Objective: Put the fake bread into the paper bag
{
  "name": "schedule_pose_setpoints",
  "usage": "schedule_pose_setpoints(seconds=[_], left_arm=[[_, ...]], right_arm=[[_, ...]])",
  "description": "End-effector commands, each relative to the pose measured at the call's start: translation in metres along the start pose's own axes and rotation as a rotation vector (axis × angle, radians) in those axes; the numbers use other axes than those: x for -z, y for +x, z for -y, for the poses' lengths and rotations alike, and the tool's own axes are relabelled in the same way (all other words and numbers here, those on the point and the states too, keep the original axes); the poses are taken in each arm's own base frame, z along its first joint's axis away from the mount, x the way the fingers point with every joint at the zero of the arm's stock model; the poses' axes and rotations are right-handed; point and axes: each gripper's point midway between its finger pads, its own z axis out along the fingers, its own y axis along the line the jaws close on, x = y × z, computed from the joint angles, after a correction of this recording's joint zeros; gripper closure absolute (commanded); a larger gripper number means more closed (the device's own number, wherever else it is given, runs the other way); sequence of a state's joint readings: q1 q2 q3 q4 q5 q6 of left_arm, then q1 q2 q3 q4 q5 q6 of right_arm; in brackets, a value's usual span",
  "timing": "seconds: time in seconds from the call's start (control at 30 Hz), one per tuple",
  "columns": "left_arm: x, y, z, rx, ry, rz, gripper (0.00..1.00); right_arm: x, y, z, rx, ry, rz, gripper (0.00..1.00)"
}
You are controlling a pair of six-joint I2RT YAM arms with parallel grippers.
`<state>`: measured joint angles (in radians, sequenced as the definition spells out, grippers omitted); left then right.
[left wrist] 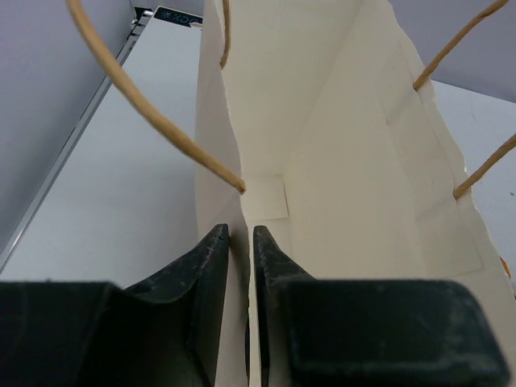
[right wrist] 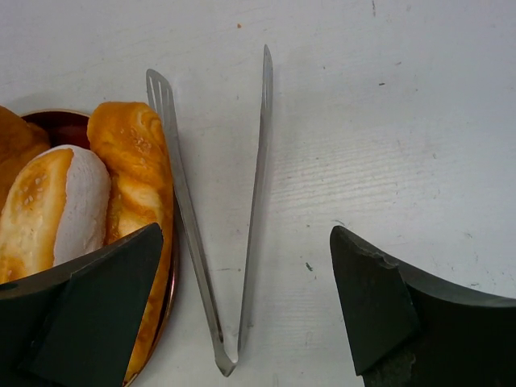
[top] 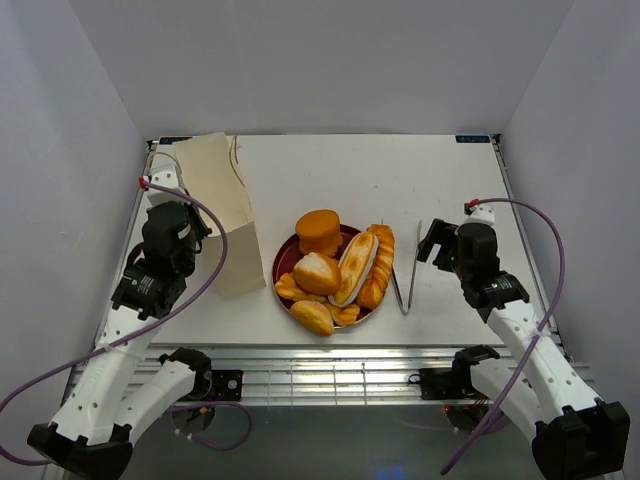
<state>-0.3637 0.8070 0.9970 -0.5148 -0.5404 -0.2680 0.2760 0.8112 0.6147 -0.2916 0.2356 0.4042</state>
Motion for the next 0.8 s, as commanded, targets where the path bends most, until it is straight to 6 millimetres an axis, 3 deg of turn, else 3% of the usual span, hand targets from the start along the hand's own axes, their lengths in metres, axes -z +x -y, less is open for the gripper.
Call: schedule_pose_setpoints(seconds=[0.0, 0.13, 0.53, 0.7, 0.77], left_arm=[[-0.001, -0.017, -0.002, 0.005, -0.014, 0.062, 0.69], [-0.002, -0.019, 0.001, -0.009, 0.004, 0.078, 0.57], [0.002, -0.024, -0.011, -0.01, -0.038, 0.135, 0.5], [0.0, -0.019, -0.012, -0.02, -0.042, 0.137, 0.45], [0.001, -0.02, -0.012, -0.014, -0.04, 0.145, 0.44]], right_arm=[[-0.001, 0.015, -0.002, 0.059, -0.046, -0.036, 0.1], [-0.002, 0.044, -0.002, 0.09, -0.09, -0.11, 0.1], [0.01, 0.093, -0.025, 0.183, -0.184, -0.257, 0.1], [0.005, 0.114, -0.019, 0.211, -0.111, -0.313, 0.1], [0.002, 0.112, -0.01, 0.21, -0.053, -0.294, 0.1]])
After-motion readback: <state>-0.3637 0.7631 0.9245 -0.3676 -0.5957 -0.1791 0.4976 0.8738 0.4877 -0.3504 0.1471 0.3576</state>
